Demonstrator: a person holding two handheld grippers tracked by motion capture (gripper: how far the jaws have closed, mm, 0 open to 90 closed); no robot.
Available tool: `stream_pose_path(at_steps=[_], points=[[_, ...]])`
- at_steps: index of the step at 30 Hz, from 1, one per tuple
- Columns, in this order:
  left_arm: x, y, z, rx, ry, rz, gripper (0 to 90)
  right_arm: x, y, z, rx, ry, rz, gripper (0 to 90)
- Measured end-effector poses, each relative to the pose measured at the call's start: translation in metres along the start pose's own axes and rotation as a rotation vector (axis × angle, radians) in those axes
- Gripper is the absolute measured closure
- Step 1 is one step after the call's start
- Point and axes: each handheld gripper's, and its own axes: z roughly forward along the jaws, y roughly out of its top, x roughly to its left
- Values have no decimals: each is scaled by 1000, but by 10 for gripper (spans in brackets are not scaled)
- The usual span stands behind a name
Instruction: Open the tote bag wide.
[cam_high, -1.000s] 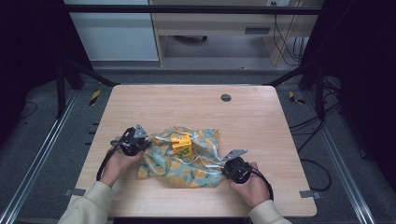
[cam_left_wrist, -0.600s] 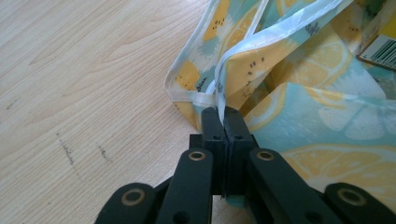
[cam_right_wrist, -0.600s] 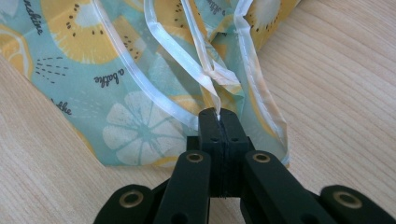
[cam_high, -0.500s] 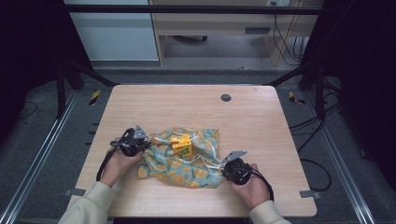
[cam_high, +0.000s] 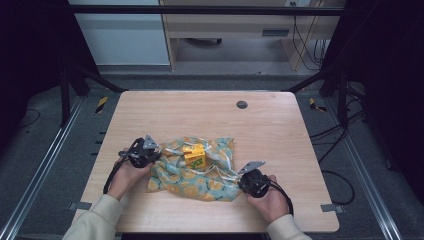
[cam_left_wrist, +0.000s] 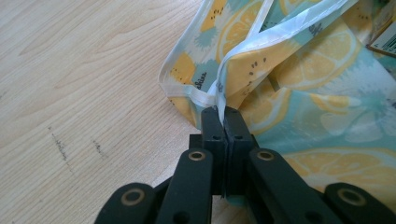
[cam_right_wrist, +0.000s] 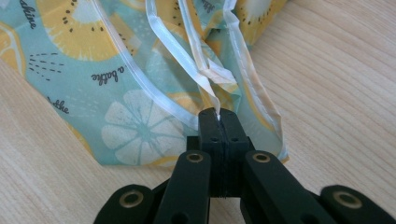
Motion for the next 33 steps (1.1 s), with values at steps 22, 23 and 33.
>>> stream_pose_path(at_steps=[22, 23, 33], points=[[-6, 4, -29, -119, 45, 6, 632, 0, 3, -16, -204, -14, -22, 617], [-6, 6, -34, -131, 60, 6, 574, 1, 5, -20, -232, -21, -18, 546], [-8, 17, -58, -210, 46, -50, 273, 9, 16, -33, -347, -39, -12, 232]])
